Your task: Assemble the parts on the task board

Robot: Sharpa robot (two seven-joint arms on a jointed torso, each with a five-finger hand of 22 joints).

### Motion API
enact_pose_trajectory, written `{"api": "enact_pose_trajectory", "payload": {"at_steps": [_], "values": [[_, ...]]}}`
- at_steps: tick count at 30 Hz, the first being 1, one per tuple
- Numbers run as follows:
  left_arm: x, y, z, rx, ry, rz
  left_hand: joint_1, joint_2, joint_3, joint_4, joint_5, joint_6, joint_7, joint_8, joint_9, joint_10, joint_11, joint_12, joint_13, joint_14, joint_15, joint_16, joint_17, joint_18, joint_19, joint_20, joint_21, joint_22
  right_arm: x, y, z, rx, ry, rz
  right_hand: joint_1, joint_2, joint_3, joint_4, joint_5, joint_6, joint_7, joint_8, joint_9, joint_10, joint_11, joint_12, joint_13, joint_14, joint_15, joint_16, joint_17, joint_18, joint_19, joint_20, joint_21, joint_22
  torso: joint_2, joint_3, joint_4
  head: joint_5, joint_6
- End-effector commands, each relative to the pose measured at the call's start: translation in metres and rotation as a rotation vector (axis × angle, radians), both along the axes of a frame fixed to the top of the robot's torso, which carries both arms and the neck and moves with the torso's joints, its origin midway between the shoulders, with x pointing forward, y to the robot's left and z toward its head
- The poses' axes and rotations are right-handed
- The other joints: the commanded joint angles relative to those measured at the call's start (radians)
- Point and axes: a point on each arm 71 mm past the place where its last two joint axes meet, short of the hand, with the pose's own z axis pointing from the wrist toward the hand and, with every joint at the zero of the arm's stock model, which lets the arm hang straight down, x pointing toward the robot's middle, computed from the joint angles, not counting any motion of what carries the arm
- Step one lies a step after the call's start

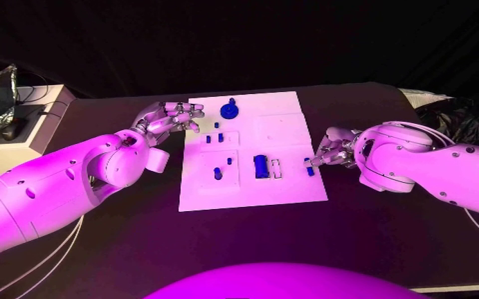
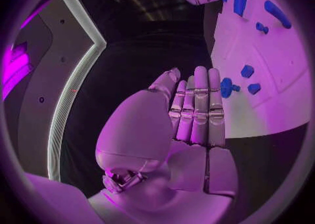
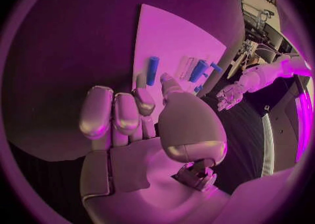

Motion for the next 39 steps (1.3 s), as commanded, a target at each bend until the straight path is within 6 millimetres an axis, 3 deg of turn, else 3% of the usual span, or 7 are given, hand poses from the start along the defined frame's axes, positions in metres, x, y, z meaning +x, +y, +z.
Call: {"api": "enact_pose_trajectory", "payload": {"at_steps": [1,20,24,26,28,34,39], "values": [[-0.001,-0.001,0.001,-0.015,-0.006,-0.005,-0.008,0.000,0.004,0.001,-0.002,0.002,-0.002,0.003,0.001,-0.004,-0.002,0.002,-0.001,-0.001,0.003,0.001,0.000,-0.004,0.007,-0.003,-0.006,0.001,-0.001,0.002,-0.003,-0.026,0.011,0.009,-0.002,-0.010,0.001,0.009,-0.005,0.000,-0.004,0.002,0.002,0.003,-0.002,-0.002,0.026,0.004,-0.004,0.004,0.001,0.010,0.054,-0.002,0.005,0.145,0.000,0.0005,-0.0004,0.001,-0.002],[-0.001,0.000,0.001,-0.013,-0.005,-0.004,-0.008,0.000,0.004,0.001,-0.002,0.002,-0.002,0.003,0.001,-0.004,-0.002,0.002,-0.001,-0.001,0.003,0.001,0.000,-0.004,0.007,-0.003,-0.006,0.001,-0.002,0.011,-0.018,-0.081,0.051,0.052,0.011,0.014,-0.012,-0.032,0.039,-0.002,-0.007,0.007,0.048,0.001,-0.005,-0.004,0.027,0.004,-0.006,0.001,0.001,0.009,0.052,-0.004,0.002,0.144,0.000,0.0009,-0.0002,0.003,-0.010],[-0.001,0.000,0.001,-0.012,-0.004,-0.004,-0.008,0.000,0.005,0.000,-0.001,0.000,-0.002,0.003,0.001,-0.004,-0.002,0.002,-0.001,-0.001,0.003,0.001,0.000,-0.004,0.008,-0.003,-0.008,0.002,-0.002,0.014,-0.021,-0.095,0.050,0.064,0.048,0.026,0.001,-0.071,0.045,-0.004,-0.008,0.006,0.051,-0.001,-0.005,-0.005,0.026,0.003,-0.007,0.001,0.001,0.009,0.052,-0.005,0.002,0.144,0.000,0.0005,-0.0002,0.003,-0.011],[-0.001,0.000,0.001,-0.012,-0.004,-0.004,-0.008,0.000,0.005,0.000,-0.001,0.000,-0.002,0.003,0.001,-0.004,-0.002,0.002,-0.001,-0.001,0.003,0.001,0.000,-0.004,0.008,-0.003,-0.008,0.002,-0.002,0.015,-0.023,-0.101,0.055,0.071,0.074,0.037,0.030,-0.096,0.043,-0.006,-0.010,0.004,0.050,-0.002,-0.007,-0.005,0.026,0.003,-0.008,0.002,0.003,0.008,0.052,-0.005,0.004,0.145,0.000,0.0007,0.0002,0.003,-0.012],[-0.001,0.000,0.001,-0.012,-0.004,-0.003,-0.008,0.000,0.005,0.000,-0.001,0.000,-0.002,0.003,0.001,-0.004,-0.002,0.002,-0.001,-0.001,0.003,0.001,0.000,-0.004,0.008,-0.003,-0.008,0.002,-0.003,0.016,-0.025,-0.104,0.062,0.077,0.094,0.042,0.062,-0.123,0.089,-0.009,-0.012,0.002,0.047,-0.004,-0.009,-0.007,0.026,0.003,-0.010,0.003,0.005,0.007,0.052,-0.006,0.005,0.145,0.000,0.0011,0.0003,0.003,-0.013],[-0.001,0.000,0.001,-0.011,-0.004,-0.002,-0.008,0.000,0.005,0.000,-0.001,0.000,-0.002,0.003,0.001,-0.004,-0.002,0.002,-0.001,-0.001,0.003,0.001,0.000,-0.004,0.008,-0.003,-0.008,0.002,-0.005,0.019,-0.028,-0.106,0.082,0.096,0.088,0.033,0.220,-0.210,0.135,-0.019,-0.014,0.003,0.037,-0.009,-0.012,-0.009,0.025,0.003,-0.011,0.002,0.009,0.005,0.051,-0.009,0.007,0.145,0.000,0.0006,-0.0008,0.004,-0.015],[-0.001,0.001,0.001,-0.010,-0.003,0.000,-0.007,0.000,0.006,0.000,-0.001,-0.003,0.000,0.002,0.001,-0.005,-0.002,0.002,-0.001,-0.001,0.003,0.001,0.000,-0.004,0.009,-0.003,-0.008,0.004,-0.006,0.020,-0.029,-0.097,0.094,0.103,0.086,0.050,0.420,-0.292,0.187,-0.042,0.012,0.008,0.061,-0.016,-0.001,-0.020,0.019,0.002,-0.006,0.002,0.014,0.005,0.049,-0.007,0.013,0.147,0.000,0.0011,-0.0007,0.004,-0.015]]}}
